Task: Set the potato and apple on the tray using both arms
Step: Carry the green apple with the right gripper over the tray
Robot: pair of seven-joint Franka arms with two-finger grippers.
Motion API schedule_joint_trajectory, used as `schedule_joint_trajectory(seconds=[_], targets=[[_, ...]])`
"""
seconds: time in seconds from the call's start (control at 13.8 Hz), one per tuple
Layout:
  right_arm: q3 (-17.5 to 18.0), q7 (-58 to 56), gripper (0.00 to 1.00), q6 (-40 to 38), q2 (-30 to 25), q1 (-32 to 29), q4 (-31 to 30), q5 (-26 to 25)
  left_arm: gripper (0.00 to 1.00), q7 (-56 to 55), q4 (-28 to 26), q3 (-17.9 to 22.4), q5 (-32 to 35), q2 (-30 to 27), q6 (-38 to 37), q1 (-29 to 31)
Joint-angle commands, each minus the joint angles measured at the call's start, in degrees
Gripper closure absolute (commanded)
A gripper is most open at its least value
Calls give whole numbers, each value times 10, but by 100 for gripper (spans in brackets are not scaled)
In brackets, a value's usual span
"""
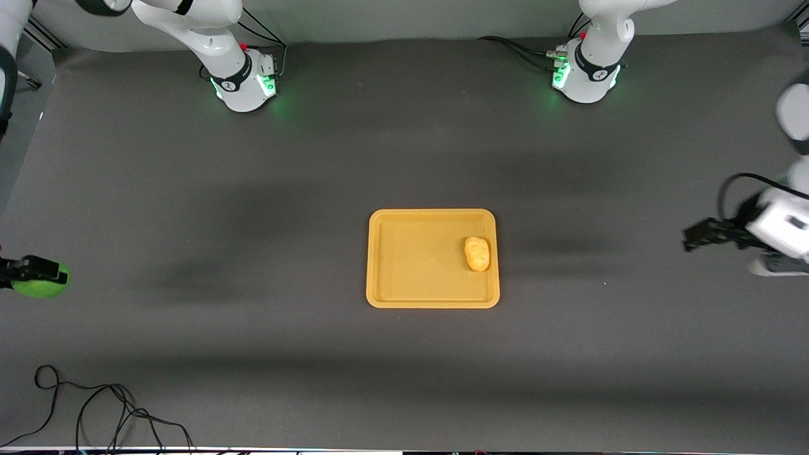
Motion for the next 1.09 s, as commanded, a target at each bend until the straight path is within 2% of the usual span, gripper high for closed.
schedule_joint_trajectory(seconds=[0.0,0.22,0.51,0.87,1.01], targets=[[-4,119,45,-32,-26,78,1,-23,0,-19,-42,5,24,-43,-16,-18],[-4,264,45,-40,-33,189,8,-23,0,-16,-42,5,36,-42,-18,-19],[-1,479,45,-33,-3,325,35,-20,0,-12,-41,5,30,-38,-15,-18],[30,703,45,-31,133,453,190,-16,0,-10,-42,5,28,-39,-27,-15],[70,744,45,-21,191,473,245,-18,0,-10,-46,5,24,-38,-22,-18]])
